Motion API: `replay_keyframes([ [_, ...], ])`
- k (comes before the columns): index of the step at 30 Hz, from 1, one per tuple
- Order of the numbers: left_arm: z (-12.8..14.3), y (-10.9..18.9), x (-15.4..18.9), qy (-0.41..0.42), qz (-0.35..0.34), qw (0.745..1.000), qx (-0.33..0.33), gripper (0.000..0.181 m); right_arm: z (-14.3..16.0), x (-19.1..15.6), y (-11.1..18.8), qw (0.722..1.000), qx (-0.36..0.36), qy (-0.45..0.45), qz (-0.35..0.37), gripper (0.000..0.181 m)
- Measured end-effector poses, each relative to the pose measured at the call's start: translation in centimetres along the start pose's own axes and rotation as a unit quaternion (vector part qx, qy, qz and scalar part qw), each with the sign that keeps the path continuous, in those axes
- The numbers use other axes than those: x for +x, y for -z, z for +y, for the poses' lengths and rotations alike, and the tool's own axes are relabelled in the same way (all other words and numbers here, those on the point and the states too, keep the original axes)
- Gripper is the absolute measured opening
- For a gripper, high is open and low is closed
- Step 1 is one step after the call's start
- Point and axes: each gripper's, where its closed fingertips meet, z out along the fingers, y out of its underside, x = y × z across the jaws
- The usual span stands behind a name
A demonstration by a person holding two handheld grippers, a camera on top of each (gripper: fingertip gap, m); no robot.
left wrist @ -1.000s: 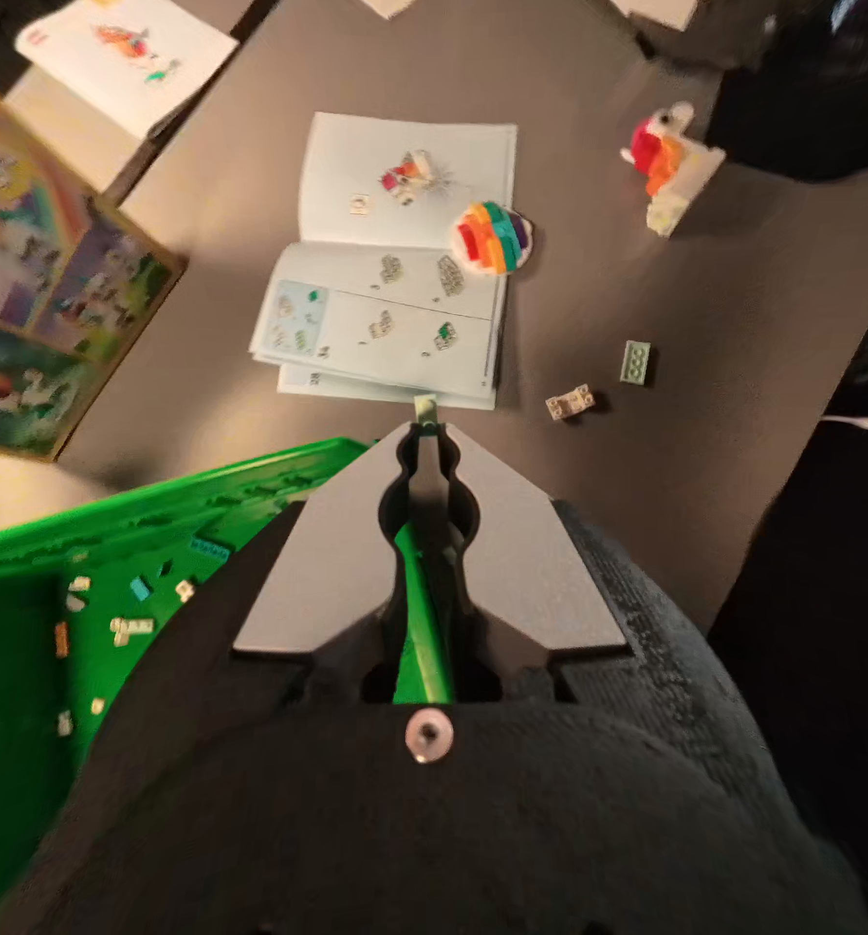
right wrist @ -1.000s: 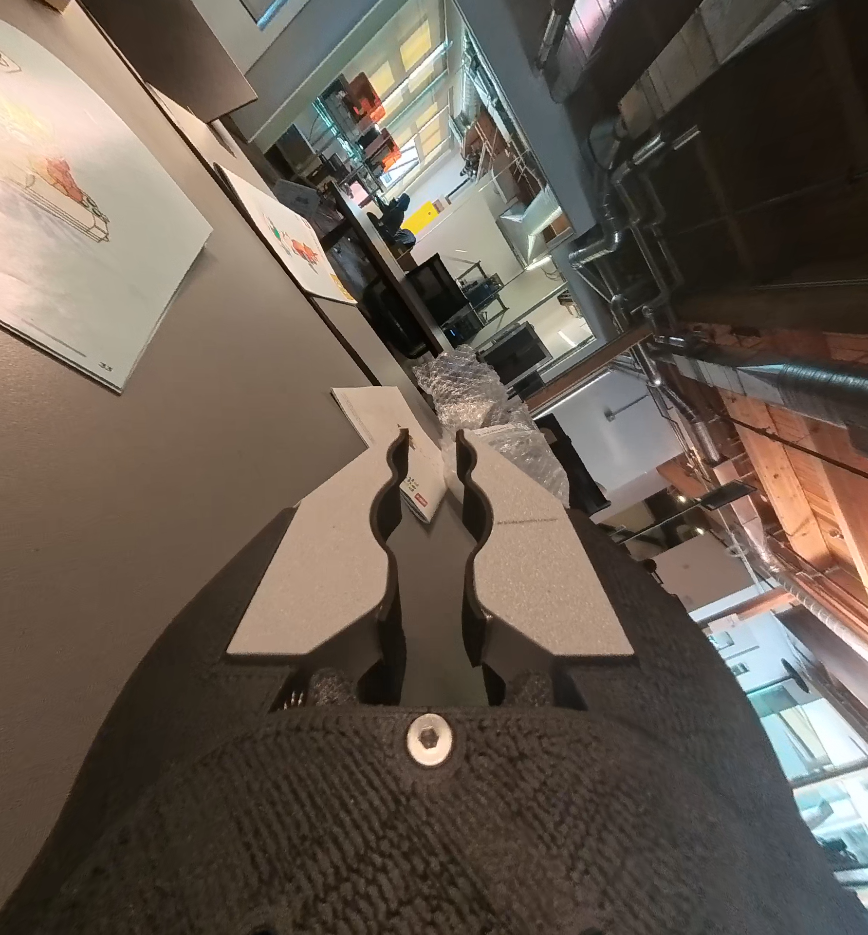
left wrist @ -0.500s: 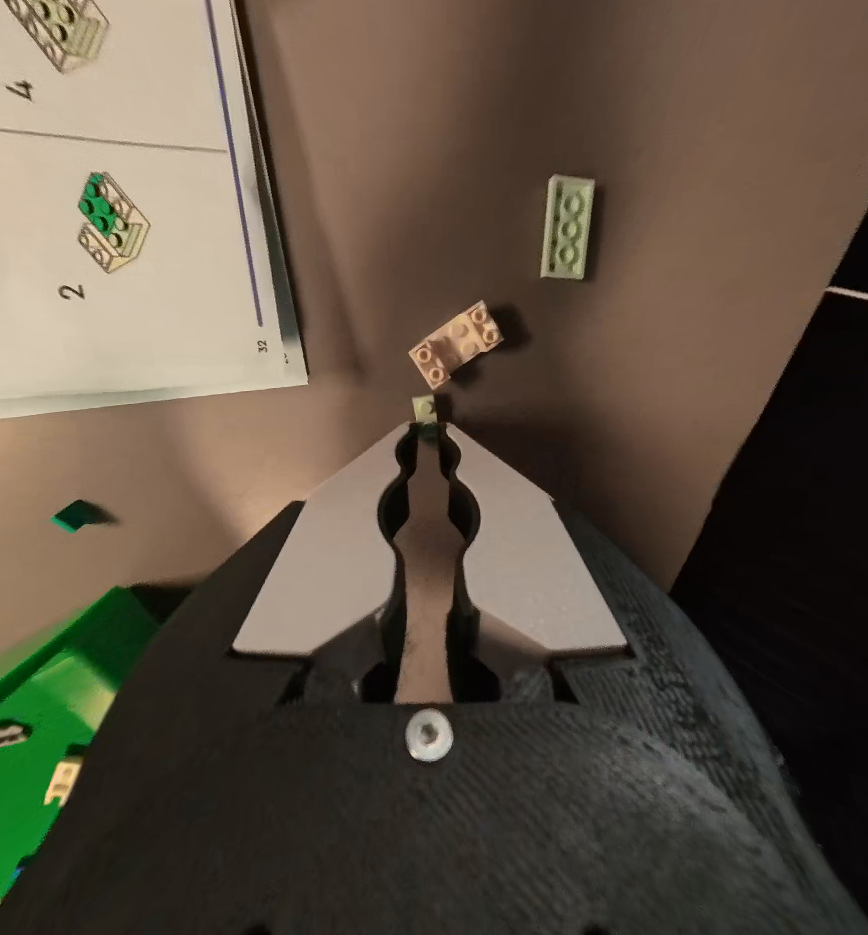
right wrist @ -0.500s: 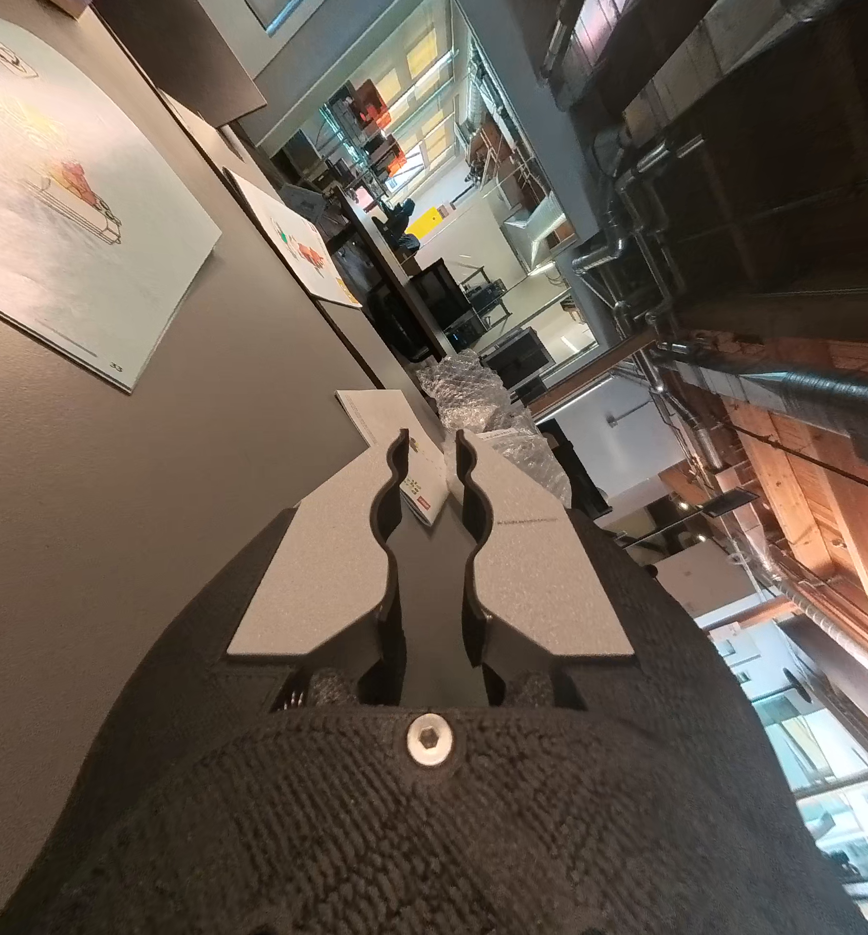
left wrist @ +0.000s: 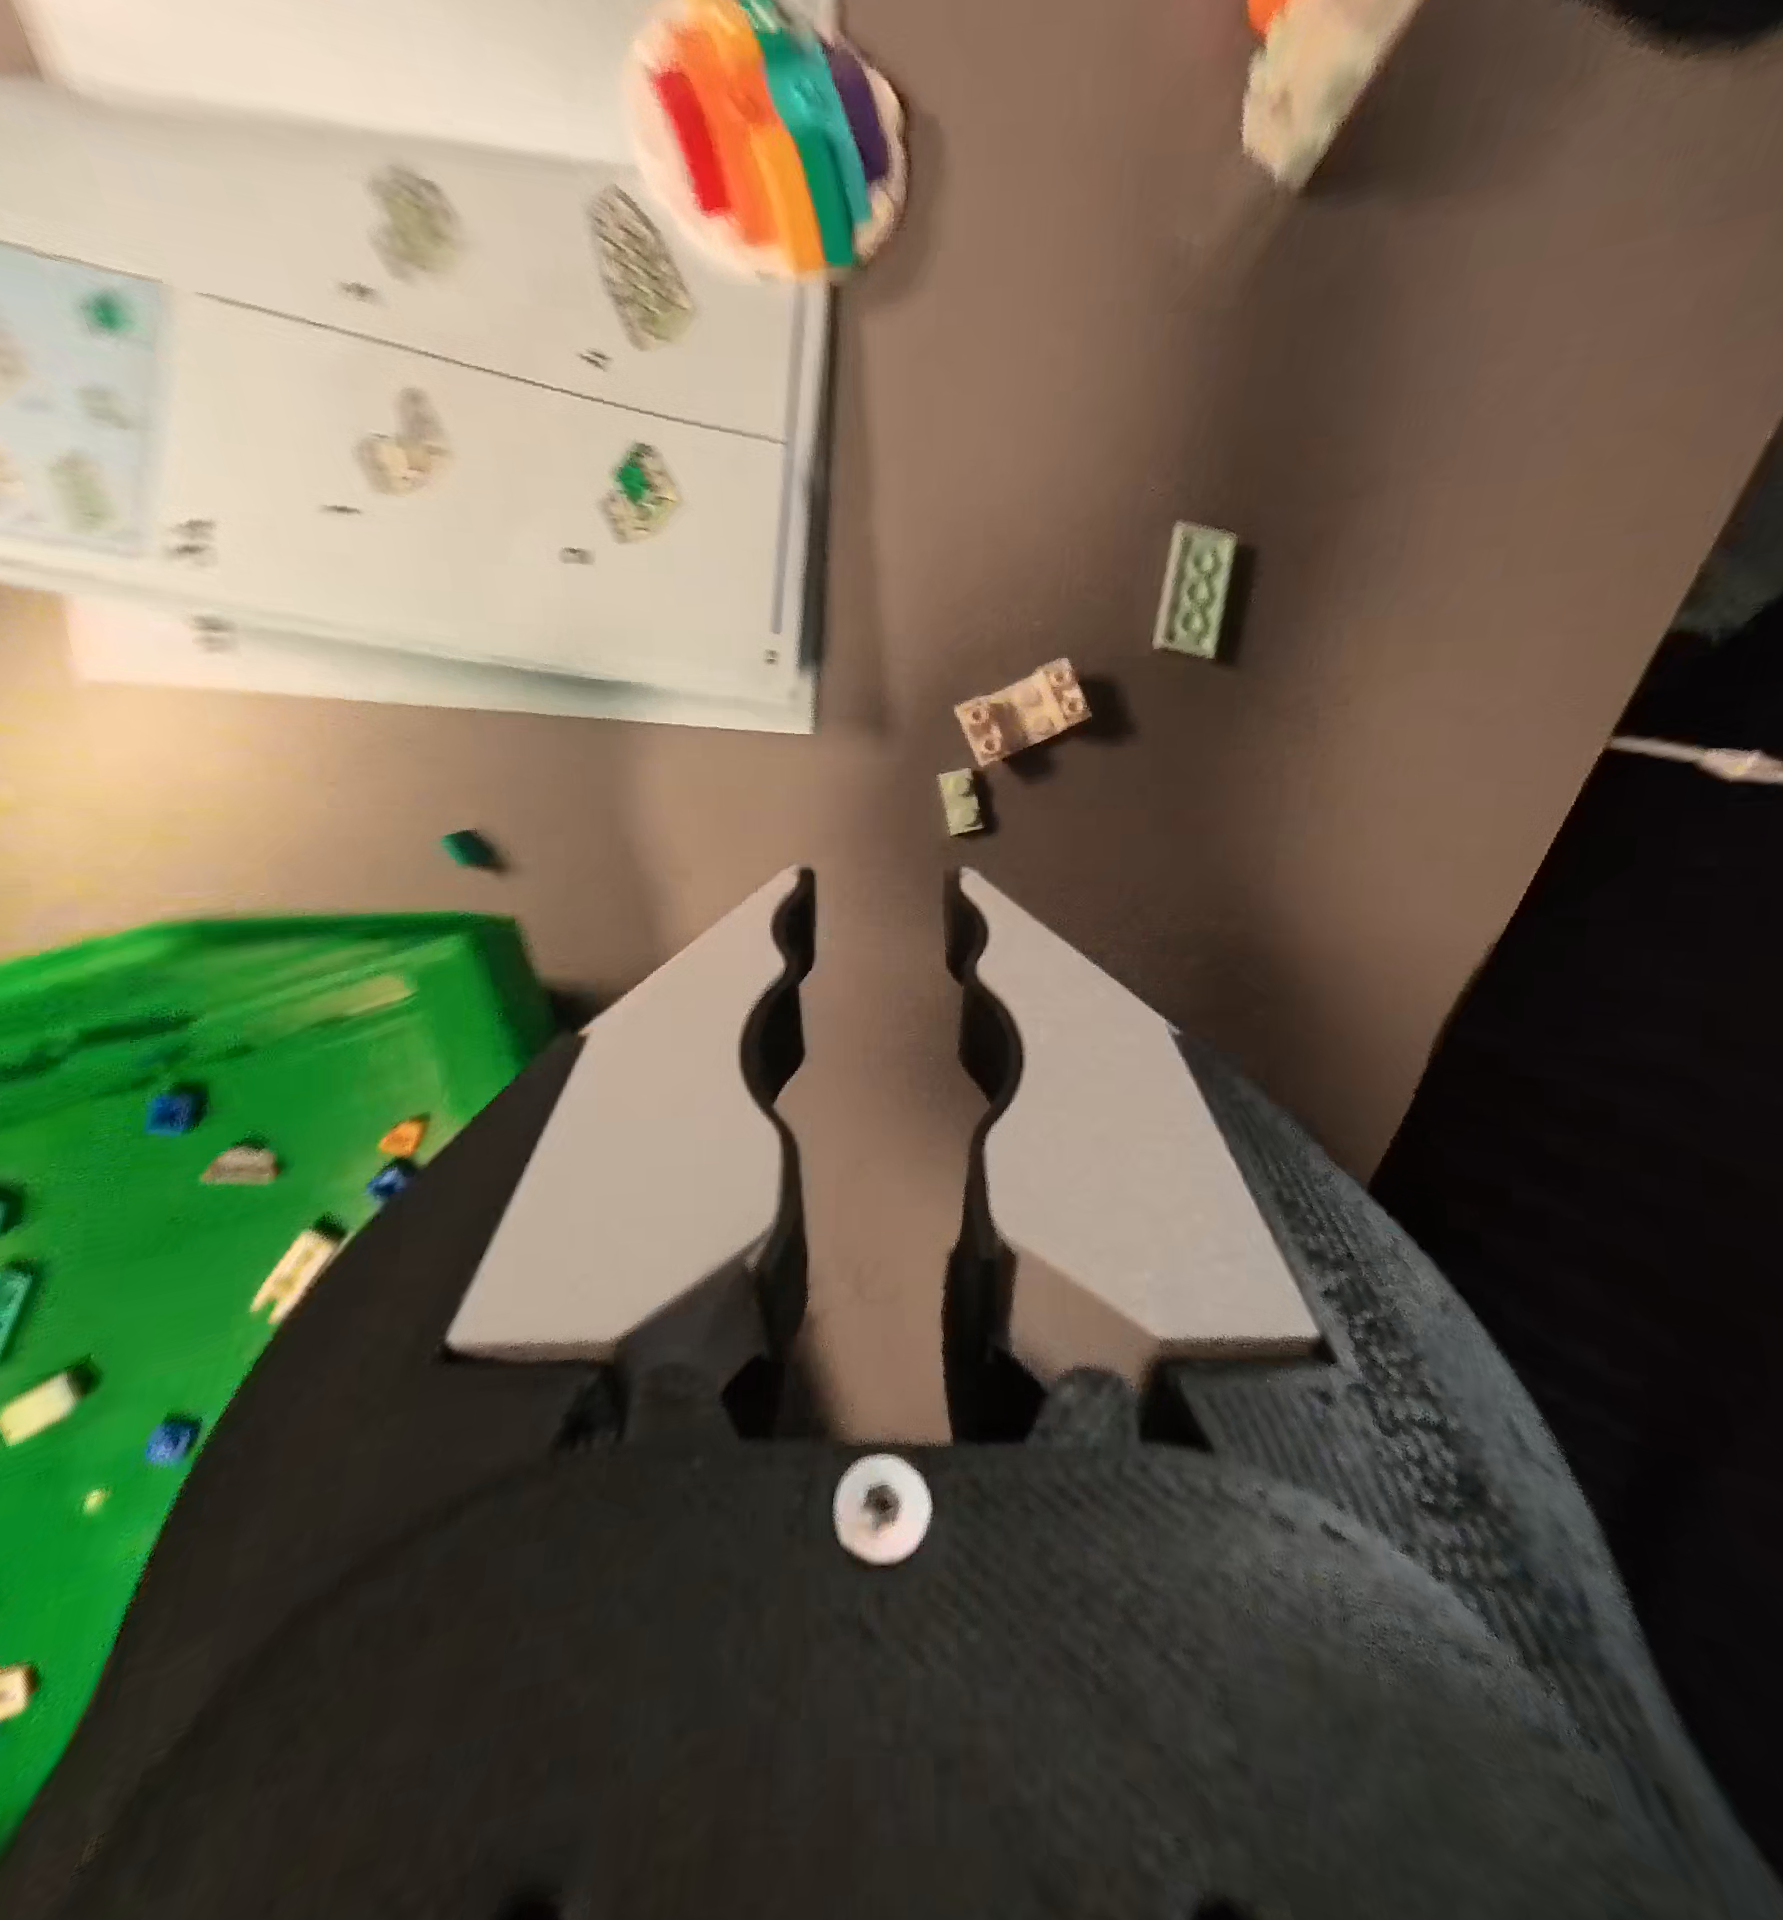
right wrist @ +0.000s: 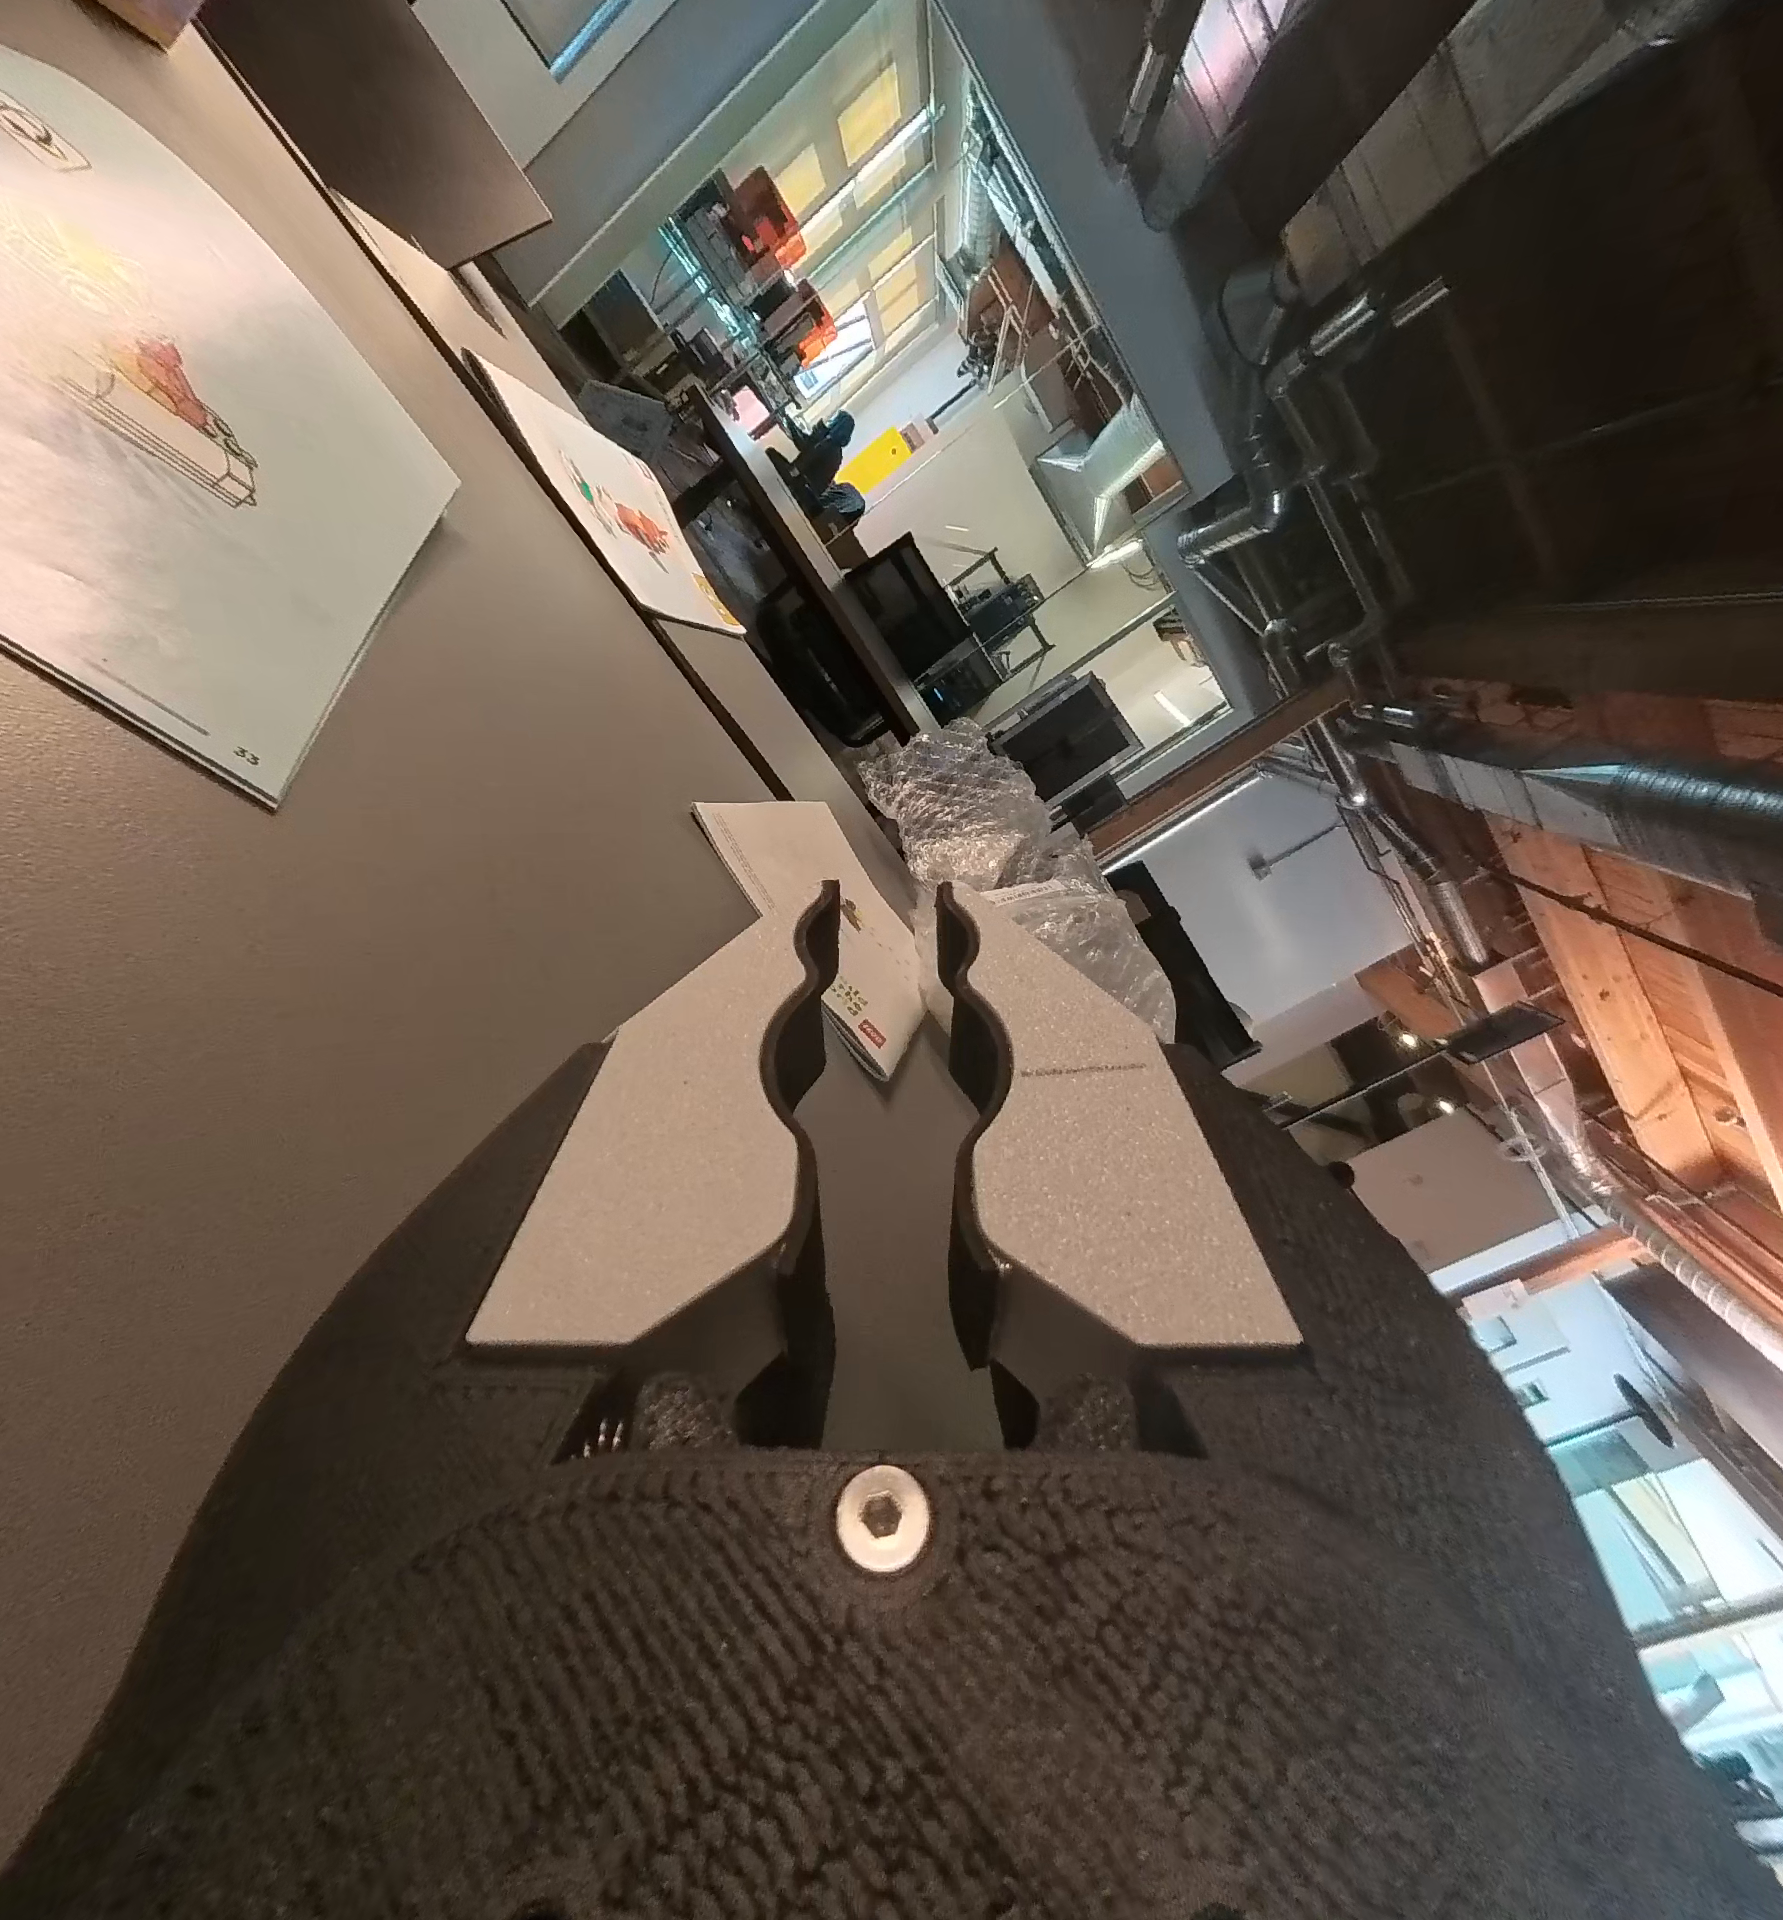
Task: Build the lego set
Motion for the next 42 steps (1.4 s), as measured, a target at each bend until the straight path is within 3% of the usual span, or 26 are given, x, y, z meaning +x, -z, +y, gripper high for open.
replay_keyframes([
  [1,-0.2,1.2,-0.5,0.014,-0.010,1.000,0.024,0.024,0.0,0.0,0.0,1.000,0.000,-0.001,0.000,0.017],
  [8,0.5,7.5,-3.7,0.105,-0.054,0.980,0.158,0.023,0.1,0.0,0.0,1.000,-0.002,0.001,0.000,0.017],
  [14,1.5,8.9,-3.9,0.125,-0.069,0.967,0.209,0.023,0.1,-0.1,-0.1,1.000,-0.005,0.004,0.000,0.017],
  [17,0.8,9.4,-2.9,0.111,-0.082,0.959,0.246,0.022,0.2,-0.1,-0.2,1.000,-0.007,0.004,0.001,0.017],
  [23,-2.5,7.4,2.6,0.021,-0.038,0.944,0.326,0.022,0.3,0.1,-0.3,1.000,-0.009,-0.001,0.002,0.017],
  [27,-4.9,4.8,4.7,-0.015,0.020,0.929,0.370,0.024,0.2,0.8,-0.2,1.000,-0.002,-0.025,0.016,0.022],
  [29,-6.2,3.8,4.7,-0.048,0.013,0.921,0.387,0.026,0.3,1.2,-0.1,0.999,-0.003,-0.041,0.020,0.023],
  [33,-9.2,3.3,3.8,-0.113,-0.031,0.890,0.440,0.028,0.2,1.6,0.0,0.999,-0.001,-0.041,0.029,0.023],
  [36,-10.6,4.0,3.8,-0.165,-0.039,0.849,0.500,0.031,-0.3,2.2,0.1,0.999,0.011,-0.037,0.035,0.022],
  [39,-10.6,5.0,4.7,-0.194,-0.040,0.809,0.554,0.028,-1.0,3.6,0.4,0.997,0.026,-0.059,0.053,0.022],
  [42,-9.3,4.9,6.5,-0.231,-0.028,0.795,0.560,0.024,-3.0,5.3,1.6,0.995,0.043,-0.060,0.072,0.019],
])
